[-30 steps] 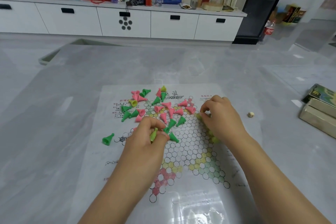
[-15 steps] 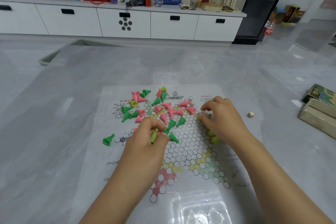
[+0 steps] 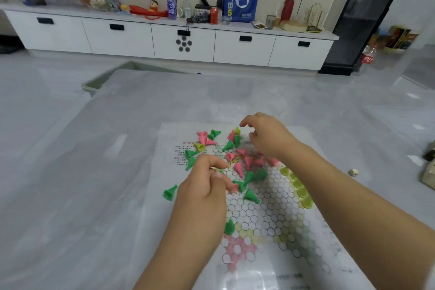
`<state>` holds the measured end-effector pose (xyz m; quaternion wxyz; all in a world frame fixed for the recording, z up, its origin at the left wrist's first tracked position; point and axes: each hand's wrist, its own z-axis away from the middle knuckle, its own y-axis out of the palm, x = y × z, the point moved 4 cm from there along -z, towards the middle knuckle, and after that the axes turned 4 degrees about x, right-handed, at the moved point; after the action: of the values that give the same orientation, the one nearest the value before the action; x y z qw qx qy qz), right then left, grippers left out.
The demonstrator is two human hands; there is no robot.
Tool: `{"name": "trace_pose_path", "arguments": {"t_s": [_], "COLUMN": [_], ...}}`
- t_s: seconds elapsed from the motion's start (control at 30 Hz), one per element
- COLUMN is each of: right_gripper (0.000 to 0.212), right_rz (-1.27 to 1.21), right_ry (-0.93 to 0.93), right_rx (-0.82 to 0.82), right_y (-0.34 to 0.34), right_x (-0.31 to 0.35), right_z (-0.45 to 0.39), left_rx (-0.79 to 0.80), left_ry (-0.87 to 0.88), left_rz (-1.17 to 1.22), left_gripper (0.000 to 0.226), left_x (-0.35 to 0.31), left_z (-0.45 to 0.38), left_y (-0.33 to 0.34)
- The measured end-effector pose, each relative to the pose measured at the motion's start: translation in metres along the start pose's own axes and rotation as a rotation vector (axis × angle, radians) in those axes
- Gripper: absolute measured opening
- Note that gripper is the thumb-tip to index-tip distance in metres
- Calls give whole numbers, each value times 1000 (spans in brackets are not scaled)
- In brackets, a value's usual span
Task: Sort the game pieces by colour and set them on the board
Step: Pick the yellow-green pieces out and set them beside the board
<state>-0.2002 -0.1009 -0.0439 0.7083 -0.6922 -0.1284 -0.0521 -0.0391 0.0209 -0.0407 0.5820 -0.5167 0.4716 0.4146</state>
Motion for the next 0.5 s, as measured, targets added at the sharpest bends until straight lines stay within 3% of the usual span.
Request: {"name": "trace_pose_path", "arguments": {"t_s": [0.13, 0.27, 0.37, 0.43, 0.5], "right_gripper": [46, 21, 11, 12, 20], "right_rz": [124, 216, 59, -78, -69], "right_ry": [-24, -57, -11, -90, -246], "right_rx": [139, 91, -33, -90, 8], "right_y": [18, 24, 15, 10, 13], "right_x": [6, 6, 10, 29, 57], "right_z": [-31, -42, -41, -38, -33], "left_rx": [-63, -223, -287, -301, -312], "left_ry": [-32, -50, -52, -48, -57], "left_rz": [123, 327, 400, 424, 438], "left_gripper": [30, 33, 31, 32, 32], "left_x": [-3, -5, -4, -4, -3], "left_z": [-4, -10, -12, -13, -13], "left_y": [-13, -34, -45, -49, -50]}}
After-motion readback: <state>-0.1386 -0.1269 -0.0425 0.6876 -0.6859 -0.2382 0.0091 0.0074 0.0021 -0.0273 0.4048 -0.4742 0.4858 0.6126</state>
